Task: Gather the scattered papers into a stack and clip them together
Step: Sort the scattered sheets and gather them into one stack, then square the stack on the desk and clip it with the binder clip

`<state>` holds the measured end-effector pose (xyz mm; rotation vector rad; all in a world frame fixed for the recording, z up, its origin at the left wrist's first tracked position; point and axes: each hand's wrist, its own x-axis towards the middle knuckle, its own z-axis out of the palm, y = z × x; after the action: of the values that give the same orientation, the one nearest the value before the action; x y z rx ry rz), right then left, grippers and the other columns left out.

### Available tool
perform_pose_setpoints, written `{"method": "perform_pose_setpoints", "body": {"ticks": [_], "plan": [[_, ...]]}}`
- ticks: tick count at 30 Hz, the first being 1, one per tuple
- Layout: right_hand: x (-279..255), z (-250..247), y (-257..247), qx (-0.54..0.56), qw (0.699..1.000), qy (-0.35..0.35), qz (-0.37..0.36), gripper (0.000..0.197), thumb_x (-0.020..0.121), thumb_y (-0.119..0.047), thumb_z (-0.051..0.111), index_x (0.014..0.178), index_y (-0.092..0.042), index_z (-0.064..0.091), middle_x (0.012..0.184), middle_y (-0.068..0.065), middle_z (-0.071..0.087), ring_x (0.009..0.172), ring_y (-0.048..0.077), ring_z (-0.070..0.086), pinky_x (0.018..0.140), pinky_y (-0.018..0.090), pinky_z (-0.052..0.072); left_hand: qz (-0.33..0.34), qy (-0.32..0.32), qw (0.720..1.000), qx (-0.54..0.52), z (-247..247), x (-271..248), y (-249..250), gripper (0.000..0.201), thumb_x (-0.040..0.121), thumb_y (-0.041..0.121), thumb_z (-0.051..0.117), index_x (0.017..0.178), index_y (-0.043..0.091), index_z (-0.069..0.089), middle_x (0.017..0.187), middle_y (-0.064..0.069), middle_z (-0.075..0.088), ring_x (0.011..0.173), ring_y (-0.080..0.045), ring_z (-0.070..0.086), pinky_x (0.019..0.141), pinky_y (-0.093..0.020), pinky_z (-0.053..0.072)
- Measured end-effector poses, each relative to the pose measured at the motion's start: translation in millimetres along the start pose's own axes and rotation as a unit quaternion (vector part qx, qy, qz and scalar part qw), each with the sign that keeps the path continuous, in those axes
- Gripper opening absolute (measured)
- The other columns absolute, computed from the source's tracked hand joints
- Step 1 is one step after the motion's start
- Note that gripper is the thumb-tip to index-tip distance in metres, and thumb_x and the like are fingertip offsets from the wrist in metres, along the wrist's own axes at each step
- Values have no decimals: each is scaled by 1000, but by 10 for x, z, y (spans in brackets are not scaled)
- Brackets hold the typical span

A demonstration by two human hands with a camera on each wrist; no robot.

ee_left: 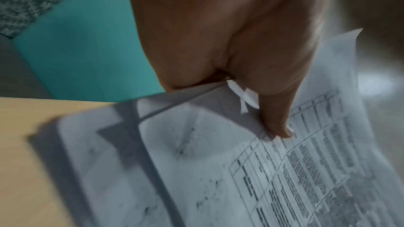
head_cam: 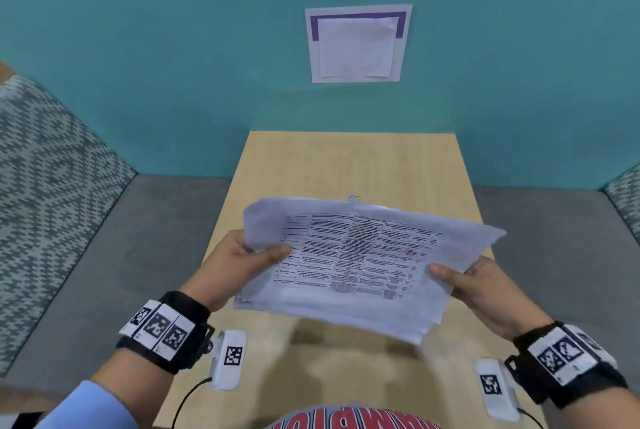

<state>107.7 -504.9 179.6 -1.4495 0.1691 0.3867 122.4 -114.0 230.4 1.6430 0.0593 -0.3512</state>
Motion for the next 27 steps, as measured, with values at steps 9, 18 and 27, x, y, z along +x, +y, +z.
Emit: {"method": "perform_pose_setpoints", "body": {"ticks": [9, 18, 27], "plan": [[40, 103, 328, -168, 972, 95, -133, 28, 86, -4, 82, 103, -27, 81, 104, -12, 82, 97, 3, 75, 82, 17, 56, -31, 14, 998, 49, 39, 198, -929, 29, 91, 14, 82, 110, 35, 82, 111, 8, 83, 104, -7, 77, 83, -19, 58], [388, -226, 1169, -282, 957, 54, -27, 55, 88, 15, 68, 95, -38, 82, 102, -17, 81, 97, 7, 75, 84, 10, 53, -74, -18, 979, 190, 1, 356, -1579, 18, 99, 14, 75, 98, 29, 84, 97, 2, 83, 87, -13, 76, 76, -30, 56], [418, -165, 951, -256, 965, 42, -43, 30, 85, -1, 83, 100, -28, 80, 100, -17, 80, 92, 3, 74, 82, 14, 55, -52, 18, 980, 190, -169, 506, -1353, 24, 92, 18, 82, 112, 31, 79, 109, 11, 81, 101, -5, 75, 91, -23, 56]]}}
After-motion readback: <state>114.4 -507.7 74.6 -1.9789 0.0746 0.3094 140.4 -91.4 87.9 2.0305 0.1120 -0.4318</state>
